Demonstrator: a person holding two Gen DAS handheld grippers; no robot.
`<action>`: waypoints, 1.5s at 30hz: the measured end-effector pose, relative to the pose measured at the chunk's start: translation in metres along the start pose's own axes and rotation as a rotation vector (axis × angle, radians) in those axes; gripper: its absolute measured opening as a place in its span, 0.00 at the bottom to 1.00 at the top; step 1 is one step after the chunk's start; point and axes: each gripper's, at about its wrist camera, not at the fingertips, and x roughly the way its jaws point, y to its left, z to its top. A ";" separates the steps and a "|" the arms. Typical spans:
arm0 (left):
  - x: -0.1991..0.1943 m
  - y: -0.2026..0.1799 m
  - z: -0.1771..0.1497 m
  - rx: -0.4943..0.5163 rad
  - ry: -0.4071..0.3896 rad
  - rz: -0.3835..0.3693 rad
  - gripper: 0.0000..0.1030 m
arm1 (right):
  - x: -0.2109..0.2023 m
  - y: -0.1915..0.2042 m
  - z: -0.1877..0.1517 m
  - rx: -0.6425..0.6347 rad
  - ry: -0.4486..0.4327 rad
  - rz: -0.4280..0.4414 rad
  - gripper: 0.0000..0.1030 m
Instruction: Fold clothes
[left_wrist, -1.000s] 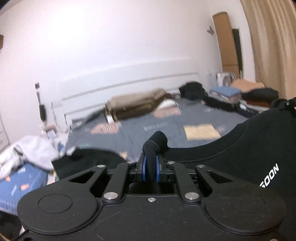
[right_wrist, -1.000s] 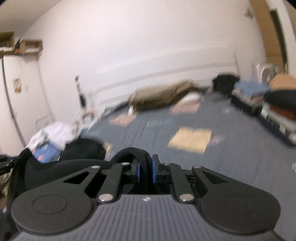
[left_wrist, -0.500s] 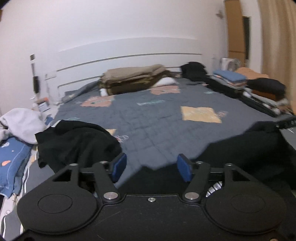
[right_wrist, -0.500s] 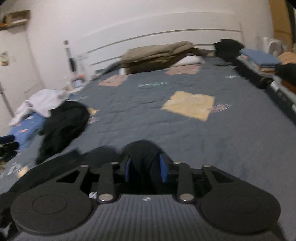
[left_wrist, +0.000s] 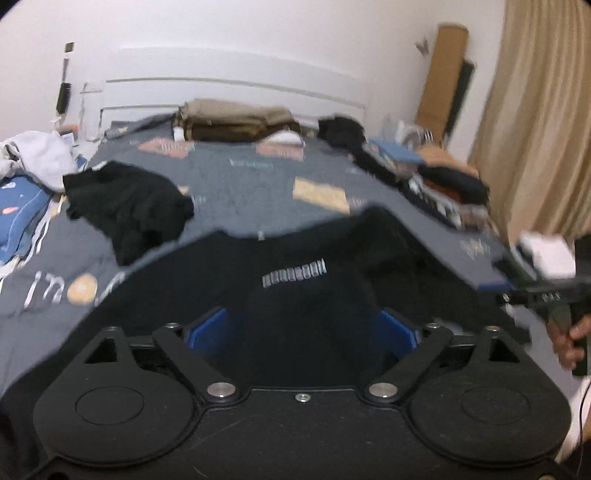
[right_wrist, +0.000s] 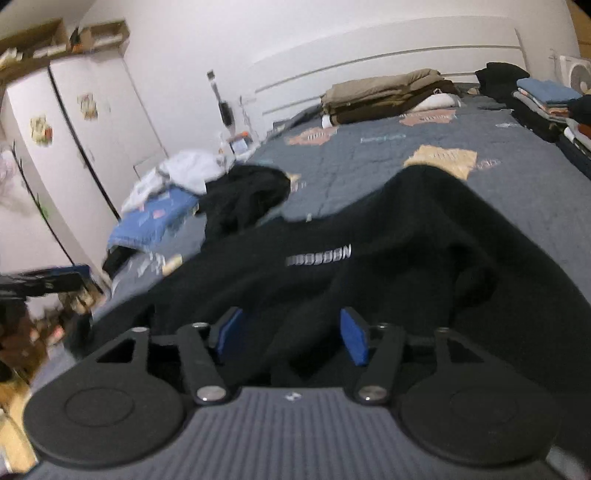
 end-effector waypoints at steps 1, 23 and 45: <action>-0.001 -0.004 -0.010 0.012 0.019 0.019 0.86 | 0.003 0.005 -0.010 -0.013 0.017 -0.024 0.61; -0.045 -0.007 -0.099 -0.096 0.136 0.051 0.07 | -0.018 0.014 -0.098 0.265 0.073 0.024 0.13; -0.101 -0.094 -0.170 -0.009 0.036 0.219 0.73 | -0.062 0.069 -0.133 0.010 0.027 -0.188 0.57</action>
